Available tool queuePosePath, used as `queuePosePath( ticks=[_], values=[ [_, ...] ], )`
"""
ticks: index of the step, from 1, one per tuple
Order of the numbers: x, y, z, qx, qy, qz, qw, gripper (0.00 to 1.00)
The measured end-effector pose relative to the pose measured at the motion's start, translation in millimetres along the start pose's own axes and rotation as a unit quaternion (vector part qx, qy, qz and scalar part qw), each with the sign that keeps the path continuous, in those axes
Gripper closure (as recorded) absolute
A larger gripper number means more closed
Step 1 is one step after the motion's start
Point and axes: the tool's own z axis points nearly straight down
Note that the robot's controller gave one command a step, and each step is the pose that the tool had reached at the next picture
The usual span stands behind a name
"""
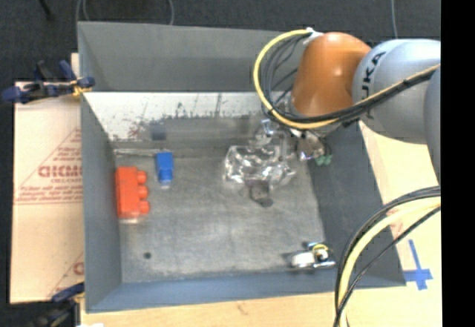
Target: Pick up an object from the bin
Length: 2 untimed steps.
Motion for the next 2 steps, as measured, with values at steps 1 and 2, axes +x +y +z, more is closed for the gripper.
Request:
queuePosePath(
  ticks=[1,2],
  values=[
    [6.5,-10.3,20.7,0.000,-0.0009,-0.033,0.9994,0.00],
    [20.3,-24.7,26.1,-0.001,-0.0030,-0.129,0.9916,0.00]
  ],
)
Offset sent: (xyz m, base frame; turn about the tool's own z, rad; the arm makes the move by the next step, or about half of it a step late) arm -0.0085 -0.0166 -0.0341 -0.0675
